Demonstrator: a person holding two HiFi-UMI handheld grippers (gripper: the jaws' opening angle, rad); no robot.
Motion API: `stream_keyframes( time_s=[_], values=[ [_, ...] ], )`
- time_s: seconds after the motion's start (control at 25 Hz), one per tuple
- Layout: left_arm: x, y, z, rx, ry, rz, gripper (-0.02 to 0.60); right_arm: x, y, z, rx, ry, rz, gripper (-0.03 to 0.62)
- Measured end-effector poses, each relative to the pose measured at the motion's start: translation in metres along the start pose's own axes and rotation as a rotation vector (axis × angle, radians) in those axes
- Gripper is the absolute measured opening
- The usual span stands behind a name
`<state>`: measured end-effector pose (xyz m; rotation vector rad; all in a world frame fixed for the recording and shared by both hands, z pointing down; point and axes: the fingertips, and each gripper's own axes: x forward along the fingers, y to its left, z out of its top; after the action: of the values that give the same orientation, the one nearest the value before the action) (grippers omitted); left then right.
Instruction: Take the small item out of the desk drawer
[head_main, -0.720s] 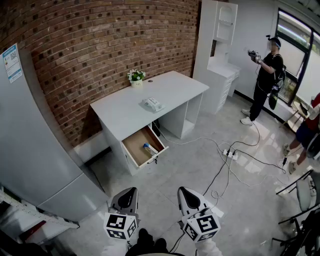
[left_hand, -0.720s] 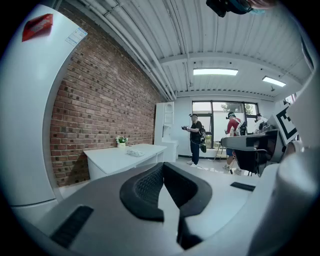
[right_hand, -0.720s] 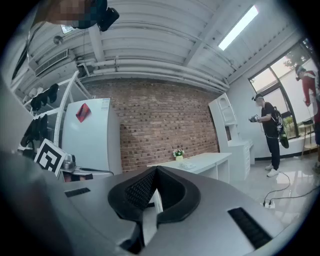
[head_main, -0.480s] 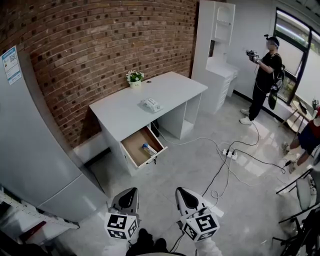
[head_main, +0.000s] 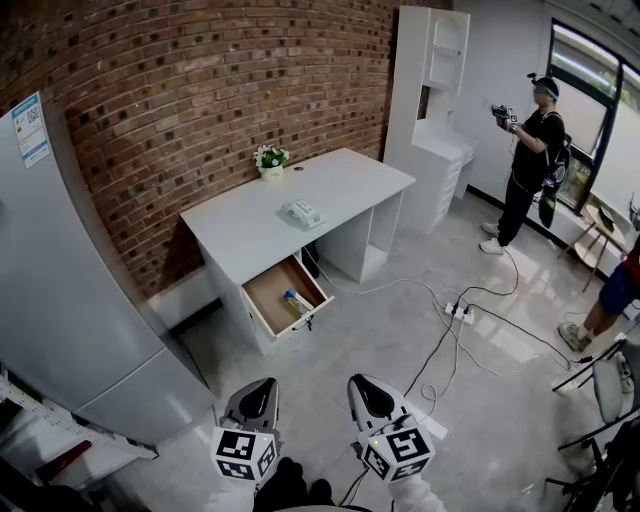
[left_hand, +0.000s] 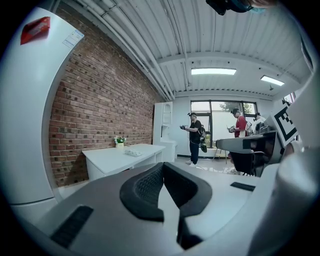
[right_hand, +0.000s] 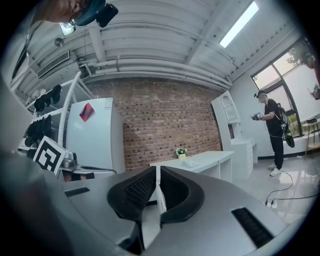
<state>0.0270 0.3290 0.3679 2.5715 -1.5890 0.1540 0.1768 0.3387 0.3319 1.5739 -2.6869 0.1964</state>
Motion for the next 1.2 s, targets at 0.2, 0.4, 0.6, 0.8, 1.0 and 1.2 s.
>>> stream_keyframes(
  time_s=[0.2,0.4,0.6,0.8,1.0,1.2],
  values=[
    [0.004,0.0,-0.006,-0.004,0.016,0.004,0.017,0.007,-0.001,-0.01,0.004,0.038,0.02,0.078],
    [0.016,0.008,-0.008,-0.007,0.031,0.0,0.017,0.025,-0.006,-0.017,0.029,0.063,0.027,0.114],
    [0.036,0.018,-0.013,-0.021,0.047,-0.009,0.017,0.044,-0.015,-0.023,0.034,0.086,0.023,0.153],
    [0.07,0.032,-0.015,-0.034,0.054,-0.018,0.017,0.071,-0.035,-0.028,0.045,0.109,0.012,0.17],
    [0.109,0.06,-0.021,-0.045,0.073,-0.026,0.017,0.116,-0.048,-0.036,0.07,0.134,0.025,0.216],
    [0.152,0.093,-0.023,-0.062,0.086,-0.034,0.017,0.17,-0.062,-0.045,0.079,0.172,0.031,0.224]
  ],
)
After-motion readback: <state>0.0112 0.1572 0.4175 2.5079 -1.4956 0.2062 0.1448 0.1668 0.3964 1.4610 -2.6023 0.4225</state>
